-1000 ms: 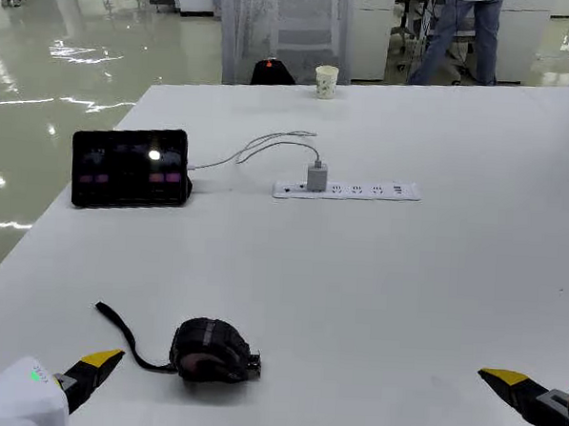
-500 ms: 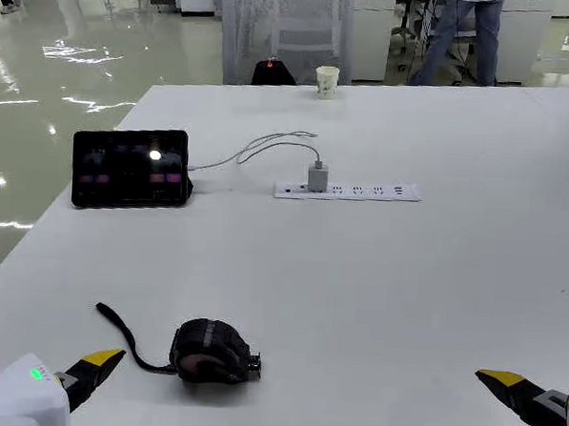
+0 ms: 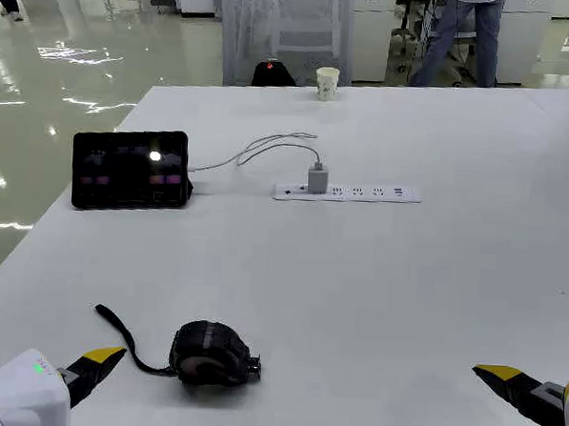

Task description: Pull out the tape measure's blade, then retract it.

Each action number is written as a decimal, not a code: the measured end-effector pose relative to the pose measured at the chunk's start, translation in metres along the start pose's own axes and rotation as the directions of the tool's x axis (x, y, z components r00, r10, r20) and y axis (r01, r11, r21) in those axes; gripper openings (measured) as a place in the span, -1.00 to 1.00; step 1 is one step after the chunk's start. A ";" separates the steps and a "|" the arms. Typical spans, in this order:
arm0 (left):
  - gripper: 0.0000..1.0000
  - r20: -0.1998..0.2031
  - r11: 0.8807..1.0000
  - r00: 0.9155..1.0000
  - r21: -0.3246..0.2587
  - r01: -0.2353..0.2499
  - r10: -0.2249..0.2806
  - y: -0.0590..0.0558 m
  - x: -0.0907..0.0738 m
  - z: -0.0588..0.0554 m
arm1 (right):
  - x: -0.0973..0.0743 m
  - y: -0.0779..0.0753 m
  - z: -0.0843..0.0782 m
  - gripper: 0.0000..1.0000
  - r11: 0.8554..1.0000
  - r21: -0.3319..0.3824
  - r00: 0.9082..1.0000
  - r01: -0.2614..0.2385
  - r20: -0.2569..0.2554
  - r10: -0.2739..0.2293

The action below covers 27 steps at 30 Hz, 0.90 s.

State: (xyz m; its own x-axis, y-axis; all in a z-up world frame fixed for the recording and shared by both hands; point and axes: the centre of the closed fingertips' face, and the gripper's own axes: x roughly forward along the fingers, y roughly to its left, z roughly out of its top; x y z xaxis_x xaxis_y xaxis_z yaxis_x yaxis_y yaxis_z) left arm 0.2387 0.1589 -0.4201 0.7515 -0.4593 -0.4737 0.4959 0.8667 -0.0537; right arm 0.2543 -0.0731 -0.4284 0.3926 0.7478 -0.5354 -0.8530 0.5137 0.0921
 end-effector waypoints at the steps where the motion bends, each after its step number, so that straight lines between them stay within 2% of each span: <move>1: 0.98 0.000 1.000 1.000 0.003 0.000 0.000 0.000 0.000 0.000 | 0.000 0.000 0.000 0.98 1.000 -0.003 1.000 -0.003 -0.002 0.003; 27: 0.98 -0.044 0.998 0.999 0.046 0.034 -0.032 0.017 0.009 0.003 | 0.019 -0.013 0.006 0.94 0.989 -0.111 0.994 -0.101 -0.063 0.095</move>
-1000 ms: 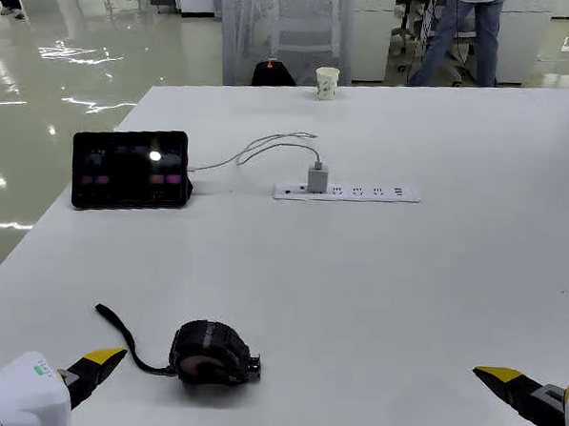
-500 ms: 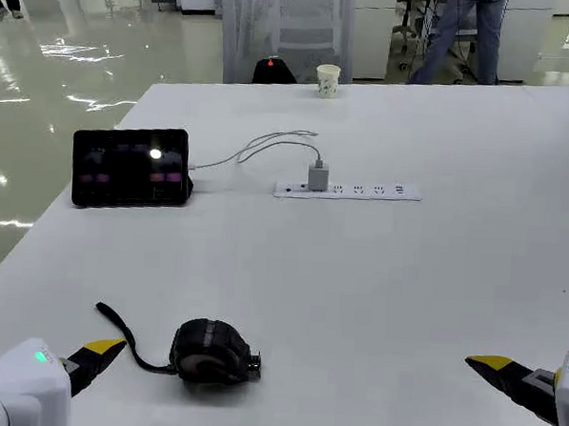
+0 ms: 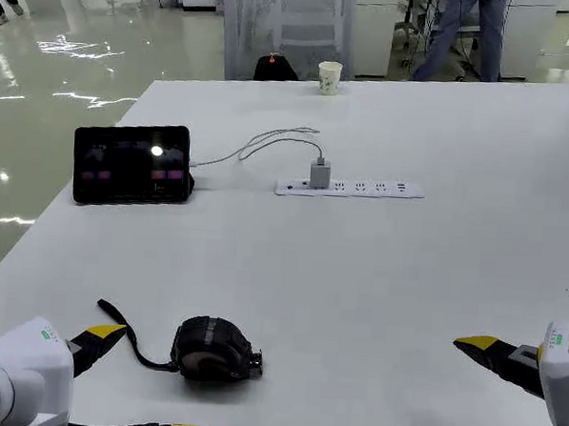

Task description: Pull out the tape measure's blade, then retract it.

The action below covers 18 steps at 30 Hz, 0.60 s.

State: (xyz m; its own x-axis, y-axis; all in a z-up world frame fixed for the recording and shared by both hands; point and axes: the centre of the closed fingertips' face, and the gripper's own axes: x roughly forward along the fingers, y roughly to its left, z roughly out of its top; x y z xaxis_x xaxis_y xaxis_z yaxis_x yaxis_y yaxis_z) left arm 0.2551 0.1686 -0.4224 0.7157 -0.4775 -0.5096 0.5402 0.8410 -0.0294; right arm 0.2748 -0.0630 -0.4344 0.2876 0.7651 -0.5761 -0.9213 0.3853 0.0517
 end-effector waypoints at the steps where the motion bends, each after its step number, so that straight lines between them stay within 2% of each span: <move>1: 0.98 -0.001 1.000 1.000 0.002 0.000 0.000 0.000 0.000 0.000 | 0.001 -0.001 0.000 0.94 1.000 -0.004 1.000 -0.002 -0.002 0.002; 18: 0.98 -0.046 0.999 0.998 0.028 0.039 -0.038 0.009 0.008 -0.005 | 0.019 -0.009 0.004 0.89 0.995 -0.074 0.998 -0.061 -0.036 0.059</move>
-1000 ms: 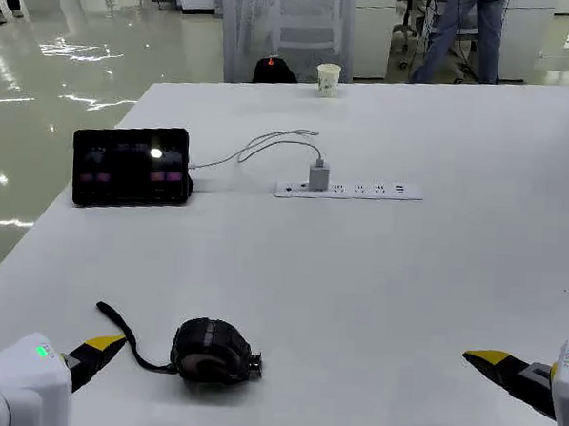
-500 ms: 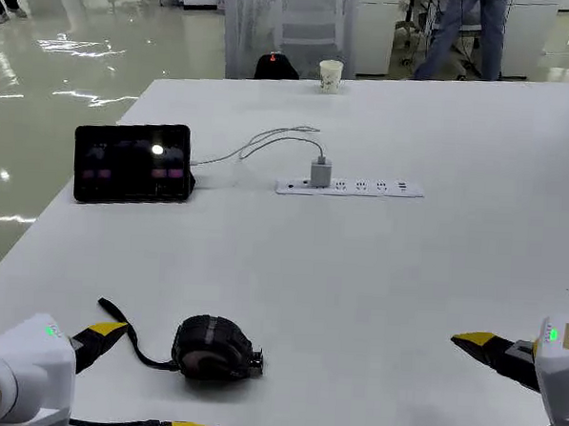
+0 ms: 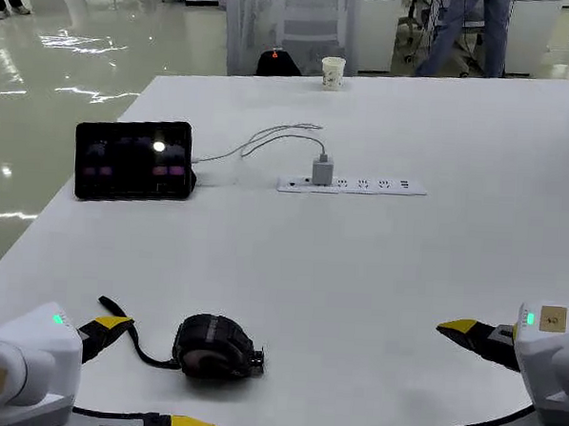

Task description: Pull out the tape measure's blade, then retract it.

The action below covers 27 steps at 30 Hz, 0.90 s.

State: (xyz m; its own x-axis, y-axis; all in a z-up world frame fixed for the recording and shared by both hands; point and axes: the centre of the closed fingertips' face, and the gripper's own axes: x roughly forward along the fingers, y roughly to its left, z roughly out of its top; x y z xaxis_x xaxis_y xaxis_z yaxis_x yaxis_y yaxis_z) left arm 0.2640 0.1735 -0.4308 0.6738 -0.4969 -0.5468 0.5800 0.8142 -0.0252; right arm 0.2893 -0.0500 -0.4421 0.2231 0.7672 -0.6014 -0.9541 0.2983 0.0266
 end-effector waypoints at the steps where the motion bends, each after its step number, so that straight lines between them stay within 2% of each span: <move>1: 0.97 -0.003 1.000 1.000 0.003 0.002 -0.002 0.001 0.001 0.000 | 0.001 0.000 0.000 0.89 1.000 -0.005 1.000 -0.004 -0.003 0.004; 10: 0.96 -0.034 0.999 0.999 0.021 0.028 -0.028 0.005 0.007 -0.004 | 0.013 -0.004 0.003 0.82 0.998 -0.052 0.999 -0.037 -0.018 0.036; 27: 0.86 -0.086 0.994 0.994 0.069 0.080 -0.074 0.014 0.019 -0.003 | 0.036 -0.010 0.011 0.66 0.991 -0.107 0.996 -0.081 -0.043 0.076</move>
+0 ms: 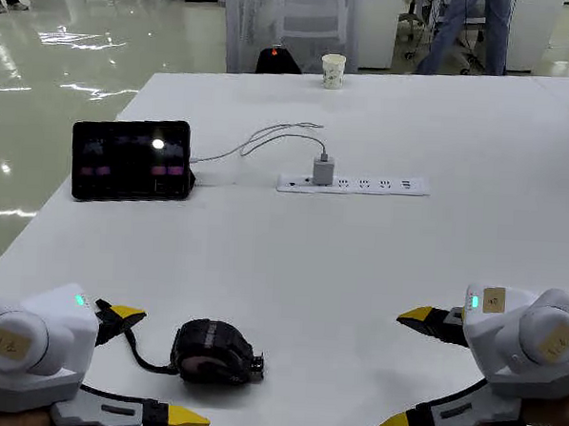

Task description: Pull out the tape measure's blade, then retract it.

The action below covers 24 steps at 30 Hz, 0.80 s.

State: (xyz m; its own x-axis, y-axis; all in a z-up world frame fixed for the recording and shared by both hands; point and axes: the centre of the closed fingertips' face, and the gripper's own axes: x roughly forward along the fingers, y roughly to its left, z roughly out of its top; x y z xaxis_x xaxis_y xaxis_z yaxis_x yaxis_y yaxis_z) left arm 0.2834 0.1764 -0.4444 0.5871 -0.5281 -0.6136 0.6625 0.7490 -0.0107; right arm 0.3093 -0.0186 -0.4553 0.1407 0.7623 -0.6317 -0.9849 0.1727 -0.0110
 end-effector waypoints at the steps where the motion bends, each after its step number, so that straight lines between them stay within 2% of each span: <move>1: 0.84 -0.003 1.000 1.000 0.002 0.003 -0.003 0.000 0.001 0.000 | 0.001 0.000 0.001 0.66 1.000 -0.003 1.000 -0.003 -0.001 0.003; 9: 0.74 -0.028 0.999 0.999 0.024 0.031 -0.030 0.004 0.007 0.000 | 0.016 -0.001 0.005 0.56 0.999 -0.026 0.999 -0.034 -0.017 0.033; 19: 0.50 -0.068 0.996 0.996 0.057 0.067 -0.063 0.007 0.014 -0.003 | 0.034 -0.003 0.011 0.42 0.997 -0.041 0.998 -0.063 -0.025 0.062; 24: 0.40 -0.072 0.994 0.995 0.073 0.081 -0.076 0.008 0.018 -0.002 | 0.043 -0.003 0.013 0.36 0.996 -0.046 0.997 -0.076 -0.025 0.075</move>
State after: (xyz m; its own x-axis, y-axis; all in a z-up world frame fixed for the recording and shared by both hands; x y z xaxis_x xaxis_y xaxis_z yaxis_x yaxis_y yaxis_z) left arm 0.2984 0.1742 -0.4568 0.5001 -0.5528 -0.6665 0.7401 0.6725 -0.0025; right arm 0.3200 0.0218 -0.4724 0.0640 0.7571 -0.6501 -0.9964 0.0853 0.0014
